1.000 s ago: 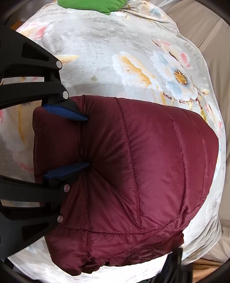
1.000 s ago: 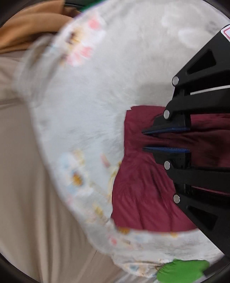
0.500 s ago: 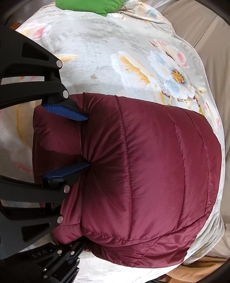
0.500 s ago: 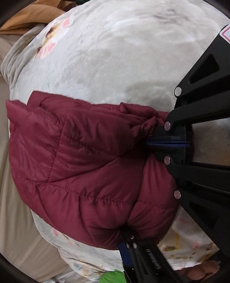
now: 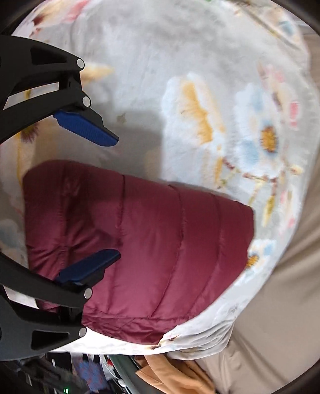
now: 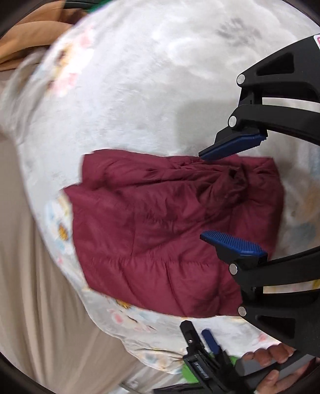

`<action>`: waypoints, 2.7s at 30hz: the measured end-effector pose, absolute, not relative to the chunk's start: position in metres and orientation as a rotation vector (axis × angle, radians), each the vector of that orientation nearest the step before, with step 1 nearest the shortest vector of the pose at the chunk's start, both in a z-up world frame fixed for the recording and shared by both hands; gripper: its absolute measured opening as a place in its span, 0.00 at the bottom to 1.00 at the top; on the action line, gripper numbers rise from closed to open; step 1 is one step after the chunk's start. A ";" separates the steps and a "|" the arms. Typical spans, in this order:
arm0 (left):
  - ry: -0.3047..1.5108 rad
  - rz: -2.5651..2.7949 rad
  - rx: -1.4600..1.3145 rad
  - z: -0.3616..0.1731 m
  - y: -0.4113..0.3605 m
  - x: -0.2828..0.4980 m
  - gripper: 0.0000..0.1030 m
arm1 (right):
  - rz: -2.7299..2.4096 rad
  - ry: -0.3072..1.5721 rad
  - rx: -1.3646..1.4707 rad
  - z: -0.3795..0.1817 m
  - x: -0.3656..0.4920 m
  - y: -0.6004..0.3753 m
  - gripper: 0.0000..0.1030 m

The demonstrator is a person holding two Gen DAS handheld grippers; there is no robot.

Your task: Fold large clothes

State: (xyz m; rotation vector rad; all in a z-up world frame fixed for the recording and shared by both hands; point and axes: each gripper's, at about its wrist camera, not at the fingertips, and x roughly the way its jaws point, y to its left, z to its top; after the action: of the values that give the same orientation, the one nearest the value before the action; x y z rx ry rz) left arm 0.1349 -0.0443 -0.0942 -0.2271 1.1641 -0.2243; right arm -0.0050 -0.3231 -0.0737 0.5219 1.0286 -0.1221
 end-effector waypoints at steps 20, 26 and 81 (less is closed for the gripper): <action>1.202 -0.328 -0.233 -0.139 -0.081 0.147 0.96 | -0.039 1.109 0.706 -0.125 0.019 -0.339 0.76; 1.196 -0.354 -0.212 -0.138 -0.086 0.145 0.95 | -0.037 1.107 0.713 -0.126 0.023 -0.341 0.72; 1.084 -0.279 0.182 -0.089 -0.093 0.082 0.74 | -0.011 1.049 0.697 -0.085 -0.038 -0.311 0.10</action>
State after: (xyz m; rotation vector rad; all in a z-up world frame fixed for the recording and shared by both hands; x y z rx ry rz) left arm 0.0817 -0.0927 -0.0888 0.1821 1.0842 -0.2786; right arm -0.0380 -0.3111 -0.0846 0.6975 1.0493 -0.0107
